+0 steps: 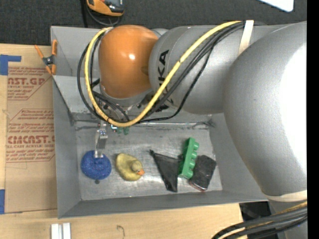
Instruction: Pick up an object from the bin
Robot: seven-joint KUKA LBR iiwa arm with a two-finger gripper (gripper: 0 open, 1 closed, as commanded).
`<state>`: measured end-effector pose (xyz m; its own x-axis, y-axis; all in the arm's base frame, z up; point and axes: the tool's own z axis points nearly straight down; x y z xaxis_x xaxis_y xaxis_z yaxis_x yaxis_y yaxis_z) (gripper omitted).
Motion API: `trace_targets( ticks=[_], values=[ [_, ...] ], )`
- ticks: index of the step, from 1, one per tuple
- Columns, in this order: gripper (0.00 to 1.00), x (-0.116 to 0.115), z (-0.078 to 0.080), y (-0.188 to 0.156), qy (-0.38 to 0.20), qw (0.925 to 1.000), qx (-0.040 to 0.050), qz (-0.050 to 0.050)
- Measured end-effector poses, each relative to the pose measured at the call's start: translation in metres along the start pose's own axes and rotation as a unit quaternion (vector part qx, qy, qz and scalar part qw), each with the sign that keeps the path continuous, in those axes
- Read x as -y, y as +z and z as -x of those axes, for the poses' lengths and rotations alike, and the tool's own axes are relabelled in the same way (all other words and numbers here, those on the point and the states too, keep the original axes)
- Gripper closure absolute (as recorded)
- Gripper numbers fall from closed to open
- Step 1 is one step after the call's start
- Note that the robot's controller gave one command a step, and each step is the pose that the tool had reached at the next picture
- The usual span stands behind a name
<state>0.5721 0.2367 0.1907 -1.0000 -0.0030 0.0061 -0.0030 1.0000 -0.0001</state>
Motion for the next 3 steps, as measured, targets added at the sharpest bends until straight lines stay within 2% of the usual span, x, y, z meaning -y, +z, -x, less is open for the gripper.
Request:
trace_targets(
  ticks=[1, 2, 3],
  values=[
    [0.00, 0.001, 0.002, -0.005, 0.001, 1.0000, 0.0037, 0.001],
    [0.00, -0.007, -0.031, 0.070, 0.002, 1.0000, 0.0050, 0.001],
    [0.00, -0.007, -0.049, 0.091, -0.029, 0.9996, 0.0011, -0.001]
  ],
)
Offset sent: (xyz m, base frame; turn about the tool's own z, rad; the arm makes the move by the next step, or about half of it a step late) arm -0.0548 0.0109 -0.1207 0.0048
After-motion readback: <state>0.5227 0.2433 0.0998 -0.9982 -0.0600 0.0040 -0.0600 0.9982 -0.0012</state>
